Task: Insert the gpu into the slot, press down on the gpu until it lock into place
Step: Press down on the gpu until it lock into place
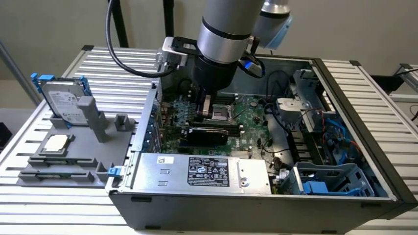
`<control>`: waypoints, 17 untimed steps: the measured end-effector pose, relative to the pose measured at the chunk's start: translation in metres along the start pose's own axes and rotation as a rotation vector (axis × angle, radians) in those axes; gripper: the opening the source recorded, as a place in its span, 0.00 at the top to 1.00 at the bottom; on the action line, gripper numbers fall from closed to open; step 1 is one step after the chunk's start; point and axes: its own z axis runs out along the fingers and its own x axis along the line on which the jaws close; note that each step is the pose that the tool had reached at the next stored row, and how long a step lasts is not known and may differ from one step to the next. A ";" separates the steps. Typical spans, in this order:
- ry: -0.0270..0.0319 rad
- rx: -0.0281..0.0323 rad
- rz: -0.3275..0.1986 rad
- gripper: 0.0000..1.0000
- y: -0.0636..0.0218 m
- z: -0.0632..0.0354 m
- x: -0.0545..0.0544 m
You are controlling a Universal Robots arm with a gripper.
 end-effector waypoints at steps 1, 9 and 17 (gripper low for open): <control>0.0000 0.0000 0.000 0.89 0.0001 0.0000 0.000; 0.0000 0.0000 -0.001 0.89 0.0006 0.0001 0.000; 0.0005 0.0041 -0.001 0.89 0.0121 0.0078 0.001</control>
